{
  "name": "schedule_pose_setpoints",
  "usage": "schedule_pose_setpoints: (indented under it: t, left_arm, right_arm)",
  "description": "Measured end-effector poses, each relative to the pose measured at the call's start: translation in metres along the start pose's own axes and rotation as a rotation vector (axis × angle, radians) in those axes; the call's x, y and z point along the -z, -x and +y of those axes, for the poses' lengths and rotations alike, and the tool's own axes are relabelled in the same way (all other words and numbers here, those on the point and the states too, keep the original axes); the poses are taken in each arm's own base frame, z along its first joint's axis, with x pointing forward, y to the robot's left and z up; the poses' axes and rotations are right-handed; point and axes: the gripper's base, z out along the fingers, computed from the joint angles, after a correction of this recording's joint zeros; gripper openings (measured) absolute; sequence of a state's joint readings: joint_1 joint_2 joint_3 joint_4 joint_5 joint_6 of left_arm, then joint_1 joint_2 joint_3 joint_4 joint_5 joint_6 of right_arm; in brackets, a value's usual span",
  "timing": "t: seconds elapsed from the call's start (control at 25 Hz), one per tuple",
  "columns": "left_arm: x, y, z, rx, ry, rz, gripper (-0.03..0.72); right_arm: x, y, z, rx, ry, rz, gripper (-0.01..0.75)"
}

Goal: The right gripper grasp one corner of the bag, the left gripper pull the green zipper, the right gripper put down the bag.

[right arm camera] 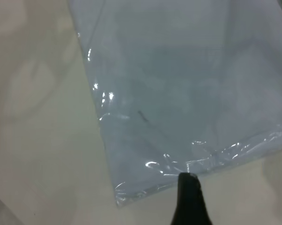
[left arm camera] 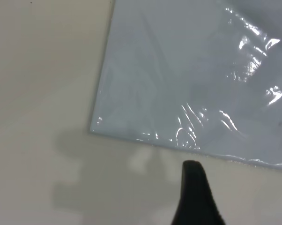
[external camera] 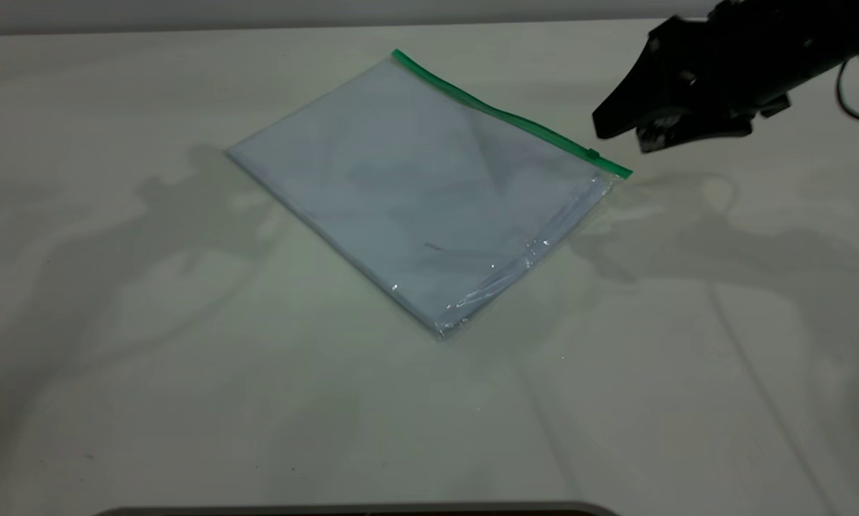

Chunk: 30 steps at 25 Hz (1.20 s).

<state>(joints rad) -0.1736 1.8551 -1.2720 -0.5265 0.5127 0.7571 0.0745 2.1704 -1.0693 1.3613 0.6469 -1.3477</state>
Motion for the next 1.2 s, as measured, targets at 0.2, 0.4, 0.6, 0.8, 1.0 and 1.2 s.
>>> schedule_pose_setpoints:
  t: [0.2,0.4,0.6,0.8,1.0,1.2]
  left_arm:
    - [0.000,0.001,0.000,0.005,0.002,-0.008,0.561]
    - [0.000,0.002,0.001,0.012,0.013,-0.027,0.561]
    - [0.000,0.003,0.001,0.012,0.014,-0.028,0.561]
    - [-0.002,0.002,0.002,0.013,0.013,-0.024,0.561]
    - [-0.006,0.000,0.003,0.016,0.011,-0.015,0.561]
    - [-0.007,0.000,0.003,0.017,0.010,-0.011,0.561]
  right_arm:
    - [-0.014,-0.002,-0.027,-0.052,0.056,0.015,0.578]
    - [-0.023,-0.004,-0.057,-0.093,0.069,-0.006,0.578]
    - [-0.037,-0.008,-0.068,-0.091,0.076,-0.017,0.578]
    - [-0.048,-0.007,-0.076,-0.089,0.086,-0.045,0.578]
    - [-0.058,-0.008,-0.081,-0.101,0.101,-0.063,0.578]
    - [-0.064,-0.011,-0.081,-0.106,0.104,-0.058,0.578]
